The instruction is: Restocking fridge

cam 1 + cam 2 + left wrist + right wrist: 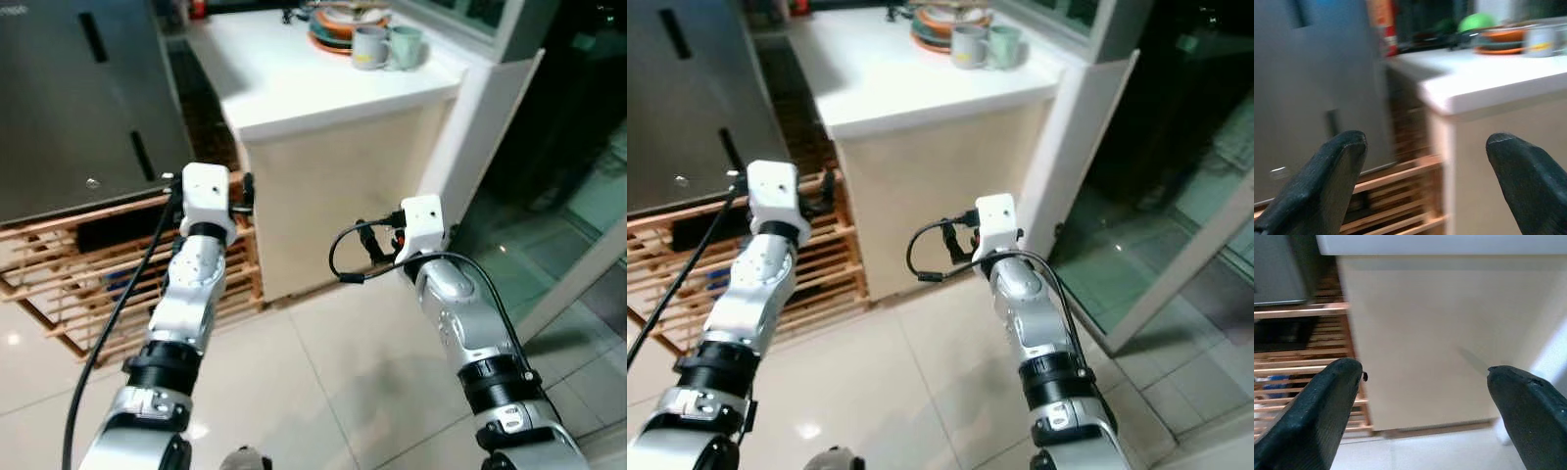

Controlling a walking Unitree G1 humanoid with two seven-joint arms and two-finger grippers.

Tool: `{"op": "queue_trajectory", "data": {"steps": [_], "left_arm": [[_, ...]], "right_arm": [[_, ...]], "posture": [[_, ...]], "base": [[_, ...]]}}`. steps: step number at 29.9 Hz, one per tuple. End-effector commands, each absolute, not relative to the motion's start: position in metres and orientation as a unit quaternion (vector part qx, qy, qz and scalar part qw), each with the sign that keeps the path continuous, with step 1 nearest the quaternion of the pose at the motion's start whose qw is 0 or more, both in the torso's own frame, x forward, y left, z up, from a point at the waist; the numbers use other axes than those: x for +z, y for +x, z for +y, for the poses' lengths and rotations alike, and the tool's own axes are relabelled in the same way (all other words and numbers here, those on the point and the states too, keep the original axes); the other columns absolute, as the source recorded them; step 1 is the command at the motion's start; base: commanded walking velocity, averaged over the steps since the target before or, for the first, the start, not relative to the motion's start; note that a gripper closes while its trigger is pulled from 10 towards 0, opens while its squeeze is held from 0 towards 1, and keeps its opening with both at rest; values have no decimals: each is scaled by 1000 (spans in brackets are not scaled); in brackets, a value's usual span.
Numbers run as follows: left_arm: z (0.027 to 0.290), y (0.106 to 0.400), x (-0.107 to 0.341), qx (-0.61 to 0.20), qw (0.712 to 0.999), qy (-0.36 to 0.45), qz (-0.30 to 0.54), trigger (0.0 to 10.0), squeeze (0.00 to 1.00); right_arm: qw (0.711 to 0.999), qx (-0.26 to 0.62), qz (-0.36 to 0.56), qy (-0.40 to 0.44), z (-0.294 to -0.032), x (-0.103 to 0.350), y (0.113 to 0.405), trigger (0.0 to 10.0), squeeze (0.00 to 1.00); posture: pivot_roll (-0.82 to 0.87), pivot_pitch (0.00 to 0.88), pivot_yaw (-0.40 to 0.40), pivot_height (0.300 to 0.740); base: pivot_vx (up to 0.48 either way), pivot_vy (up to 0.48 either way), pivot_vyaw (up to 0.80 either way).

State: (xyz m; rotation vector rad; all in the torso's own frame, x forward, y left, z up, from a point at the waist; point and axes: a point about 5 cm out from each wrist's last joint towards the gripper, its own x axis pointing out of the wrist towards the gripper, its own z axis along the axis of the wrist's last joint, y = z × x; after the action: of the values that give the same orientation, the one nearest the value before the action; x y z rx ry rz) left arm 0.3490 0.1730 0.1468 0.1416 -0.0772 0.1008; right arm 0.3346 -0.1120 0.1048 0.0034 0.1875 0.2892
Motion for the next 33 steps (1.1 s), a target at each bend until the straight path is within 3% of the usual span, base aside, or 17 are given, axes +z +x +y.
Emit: {"op": "queue_trajectory", "data": {"steps": [1, 19, 21, 27, 33], "left_arm": [[175, 352, 148, 51, 996, 68, -27, 10000, 0], [180, 360, 151, 52, 995, 87, -23, 10000, 0], [180, 360, 150, 60, 994, 93, -20, 10000, 0], [175, 346, 144, 0, 995, 100, -23, 10000, 0], [187, 324, 120, -9, 996, 93, 10, 10000, 0]], "right_arm": [[984, 146, 97, -1, -110, 100, 333, 10000, 0], [986, 139, 94, 1, -111, 94, 331, 10000, 0], [991, 115, 75, 4, -117, 95, 331, 10000, 0], [997, -51, 56, 28, -171, 83, 312, 10000, 0], [995, -91, 38, 1, -187, 80, 299, 10000, 0]], "posture": [[-30, 0, 25, 740], [-28, 0, 34, 740], [-23, 0, 28, 740], [-12, 0, 21, 740], [-18, 0, 22, 740]], "base": [[0, 480, 0], [0, 453, 0], [0, 0, 0], [0, 0, 0], [0, 0, 0]]}}
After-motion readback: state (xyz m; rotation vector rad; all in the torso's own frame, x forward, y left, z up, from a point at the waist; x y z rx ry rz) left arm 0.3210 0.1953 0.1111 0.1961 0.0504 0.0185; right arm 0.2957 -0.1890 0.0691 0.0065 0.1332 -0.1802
